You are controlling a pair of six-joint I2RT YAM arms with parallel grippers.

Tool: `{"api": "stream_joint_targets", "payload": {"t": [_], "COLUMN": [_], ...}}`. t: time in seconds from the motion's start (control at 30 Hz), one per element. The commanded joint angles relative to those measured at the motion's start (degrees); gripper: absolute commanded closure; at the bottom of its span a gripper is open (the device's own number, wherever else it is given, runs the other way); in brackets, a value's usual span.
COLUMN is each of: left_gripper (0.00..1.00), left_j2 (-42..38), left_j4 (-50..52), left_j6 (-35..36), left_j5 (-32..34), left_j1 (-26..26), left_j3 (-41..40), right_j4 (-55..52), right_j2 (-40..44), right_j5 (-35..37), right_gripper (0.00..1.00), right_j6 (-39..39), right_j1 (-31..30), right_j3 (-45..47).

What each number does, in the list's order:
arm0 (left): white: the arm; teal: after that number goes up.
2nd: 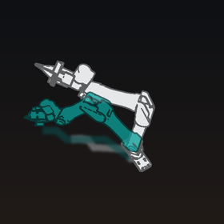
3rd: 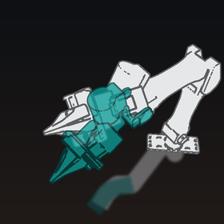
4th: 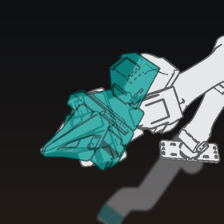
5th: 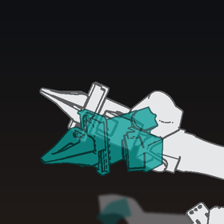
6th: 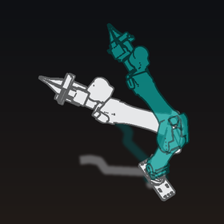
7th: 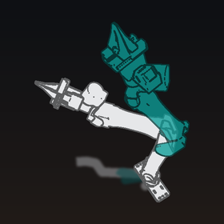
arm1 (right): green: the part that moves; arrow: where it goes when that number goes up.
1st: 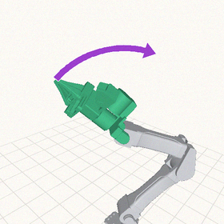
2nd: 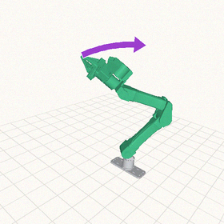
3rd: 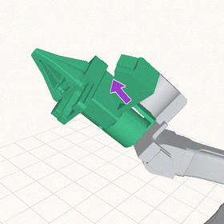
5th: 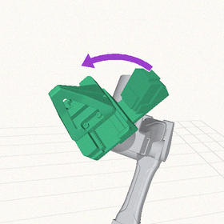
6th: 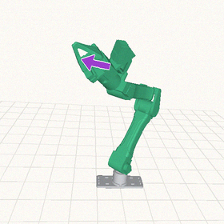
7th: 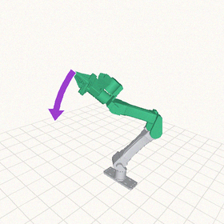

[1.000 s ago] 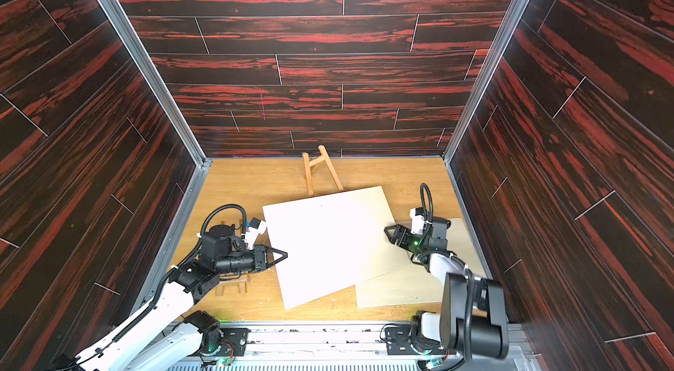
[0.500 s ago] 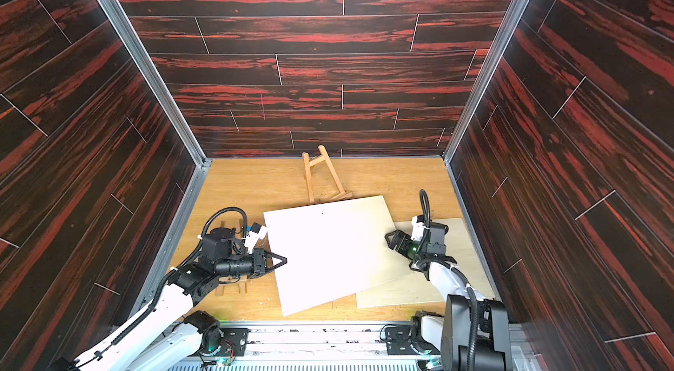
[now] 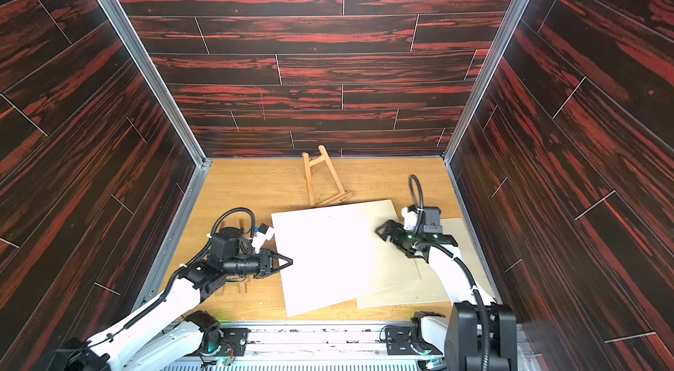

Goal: Disassemble the easel
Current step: Place the drawing board on the drawing board.

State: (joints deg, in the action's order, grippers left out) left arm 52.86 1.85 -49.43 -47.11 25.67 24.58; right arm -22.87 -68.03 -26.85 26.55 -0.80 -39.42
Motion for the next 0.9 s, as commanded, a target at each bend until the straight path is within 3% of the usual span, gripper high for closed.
{"api": "stream_joint_targets", "payload": {"t": [0.0,0.33,0.63,0.87], "left_gripper": [1.00,1.00,1.00,1.00], "left_j2": [0.71,3.90,10.23,18.44], "left_j4": [0.37,-7.13,-16.28,-24.63], "left_j6": [2.85,-2.78,-7.22,-9.82], "left_j5": [5.48,9.70,14.68,18.55], "left_j1": [1.00,4.31,10.54,16.38], "left_j3": [-1.63,-2.47,-3.31,-1.60], "right_j4": [-4.81,-2.91,3.06,7.72], "right_j2": [-0.39,1.99,4.31,4.76], "right_j5": [-5.17,-15.32,-21.01,-24.93], "right_gripper": [0.07,0.07,0.08,0.08], "right_j6": [0.16,-0.17,2.56,4.65], "right_j1": [0.18,-1.46,-7.08,-7.64], "right_j3": [-1.13,-1.85,0.54,3.06]}}
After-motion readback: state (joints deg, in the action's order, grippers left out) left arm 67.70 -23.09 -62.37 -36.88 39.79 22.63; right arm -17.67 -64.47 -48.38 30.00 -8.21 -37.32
